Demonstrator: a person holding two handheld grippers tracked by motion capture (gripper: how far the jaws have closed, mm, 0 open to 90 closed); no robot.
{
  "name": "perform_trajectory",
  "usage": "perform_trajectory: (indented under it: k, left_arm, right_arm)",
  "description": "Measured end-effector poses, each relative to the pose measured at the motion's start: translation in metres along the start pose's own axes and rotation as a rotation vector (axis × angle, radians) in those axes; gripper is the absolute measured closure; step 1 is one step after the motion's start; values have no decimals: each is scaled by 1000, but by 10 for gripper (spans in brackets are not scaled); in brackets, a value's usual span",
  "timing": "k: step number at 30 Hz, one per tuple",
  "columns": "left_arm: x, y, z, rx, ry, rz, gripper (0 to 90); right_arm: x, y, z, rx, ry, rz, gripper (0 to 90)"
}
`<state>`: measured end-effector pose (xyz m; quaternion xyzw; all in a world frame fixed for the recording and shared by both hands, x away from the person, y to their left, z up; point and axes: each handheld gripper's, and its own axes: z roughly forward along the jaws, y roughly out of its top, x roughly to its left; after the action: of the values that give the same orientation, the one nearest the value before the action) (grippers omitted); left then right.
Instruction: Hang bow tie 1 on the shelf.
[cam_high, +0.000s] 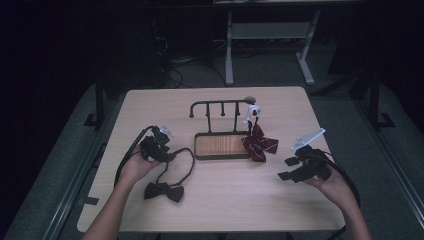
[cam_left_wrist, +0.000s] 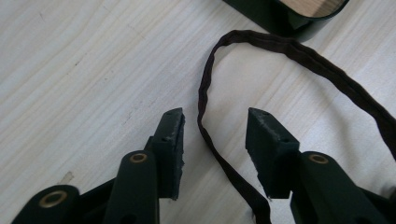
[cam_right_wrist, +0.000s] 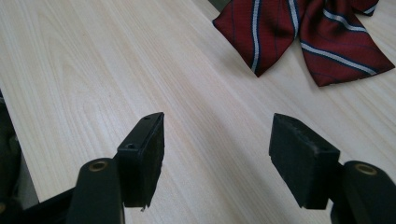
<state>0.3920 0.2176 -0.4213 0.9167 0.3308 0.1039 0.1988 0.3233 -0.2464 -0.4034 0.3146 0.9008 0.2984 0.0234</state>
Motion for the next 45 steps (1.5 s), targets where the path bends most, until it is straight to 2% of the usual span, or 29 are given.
perform_trajectory:
  k: [7, 9, 10, 15, 22, 23, 25, 28, 31, 34, 35, 38, 45]
  left_arm:
    - [4, 1, 7, 29, 7, -6, 632]
    - [4, 1, 9, 25, 4, -27, 647]
    - [5, 1, 9, 34, 2, -19, 676]
    - [6, 2, 15, 60, 2, -42, 728]
    - [6, 4, 19, 81, -14, -39, 788]
    - [6, 4, 20, 88, -18, -30, 824]
    - [6, 4, 20, 101, -22, -11, 831]
    - [4, 4, 18, 95, -17, 11, 893]
    - [4, 5, 16, 102, -13, 25, 897]
    - [3, 5, 13, 88, -15, 14, 899]
    - [3, 5, 12, 91, -12, 26, 899]
    - [3, 4, 10, 87, -15, 28, 900]
    - [1, 2, -3, 39, -25, 31, 900]
  right_arm:
    - [2, 1, 0, 2, -1, -10, 351]
    - [2, 1, 0, 1, -3, -11, 351]
    - [2, 1, -1, -1, -3, -9, 351]
    - [2, 1, -2, -6, -9, -7, 351]
    - [2, 0, -5, -18, -17, -9, 351]
    - [2, 0, -5, -20, -17, -7, 351]
    - [2, 0, -5, -21, -15, -6, 351]
    - [0, -1, -6, -23, -15, -7, 351]
    - [-1, -1, -6, -27, -13, -1, 351]
    - [-1, -2, -6, -28, -14, 1, 351]
    - [-1, -2, -5, -27, -14, 0, 351]
    - [-1, -2, -5, -27, -16, -2, 351]
    - [-1, -2, -5, -31, -17, 1, 351]
